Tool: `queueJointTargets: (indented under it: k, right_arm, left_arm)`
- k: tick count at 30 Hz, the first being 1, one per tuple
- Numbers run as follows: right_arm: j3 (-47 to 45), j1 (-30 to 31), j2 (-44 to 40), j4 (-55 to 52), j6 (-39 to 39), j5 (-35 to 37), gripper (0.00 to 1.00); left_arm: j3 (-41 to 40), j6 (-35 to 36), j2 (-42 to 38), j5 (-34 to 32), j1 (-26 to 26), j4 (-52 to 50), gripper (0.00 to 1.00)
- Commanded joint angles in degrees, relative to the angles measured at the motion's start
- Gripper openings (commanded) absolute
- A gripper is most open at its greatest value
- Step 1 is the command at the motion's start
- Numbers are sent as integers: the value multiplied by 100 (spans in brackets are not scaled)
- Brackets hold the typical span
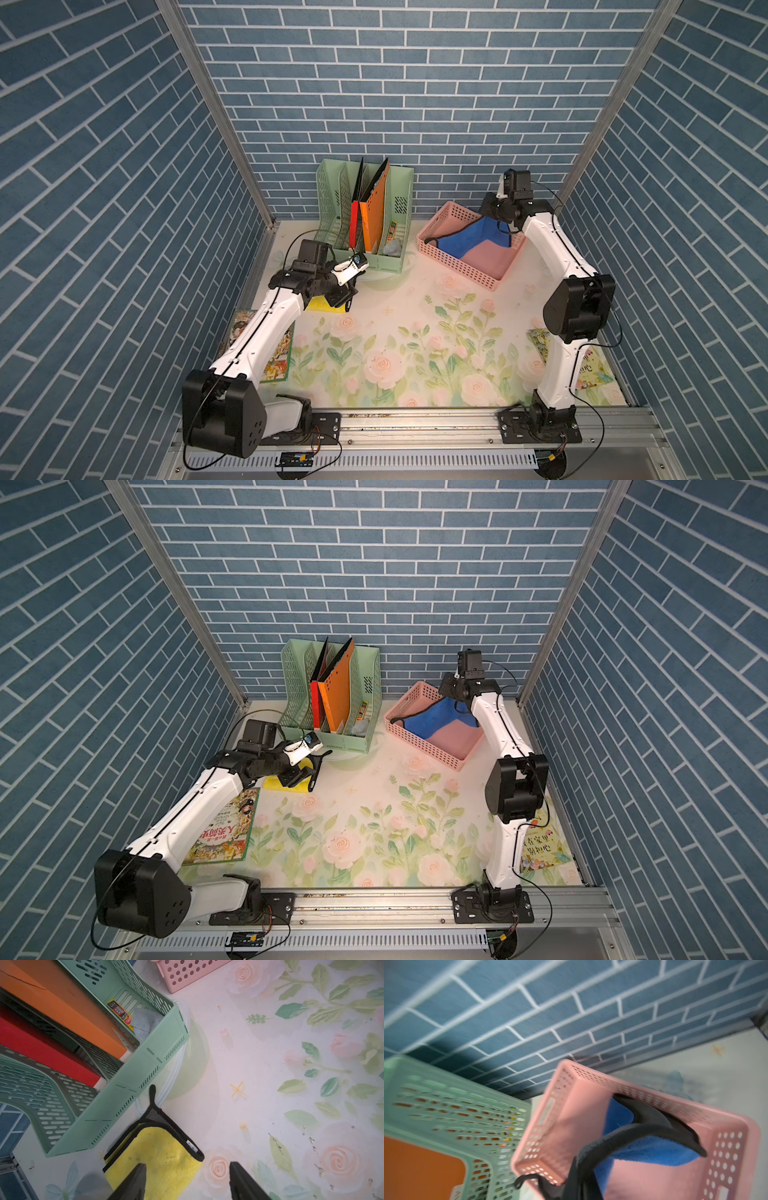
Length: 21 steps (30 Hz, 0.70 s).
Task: Fold the square dishcloth
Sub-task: Pick up the cleaning item from the bin, then place the cleaning item at the center of the board.
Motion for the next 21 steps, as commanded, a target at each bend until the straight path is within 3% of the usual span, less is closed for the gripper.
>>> queueJointTargets:
  k: [1, 5, 12, 17, 21]
  right_arm:
    - [951, 498, -401, -552, -541, -47, 0]
    - [1637, 1017, -405, -850, -572, 54, 0]
    - [1571, 1645, -688, -526, -309, -82, 0]
    - [1367, 1935, -680, -351, -226, -1177, 0]
    - [1246, 2413, -551, -568, -417, -1532, 0]
  left_arm:
    - [141, -498, -80, 333, 64, 298, 68]
    - [209, -873, -108, 564, 87, 544, 69]
    - [38, -1794, -368, 1341, 122, 1386, 79]
    - [-8, -1887, -448, 1668, 122, 1647, 81]
    - [-87, -1882, -336, 1645, 208, 1685, 81]
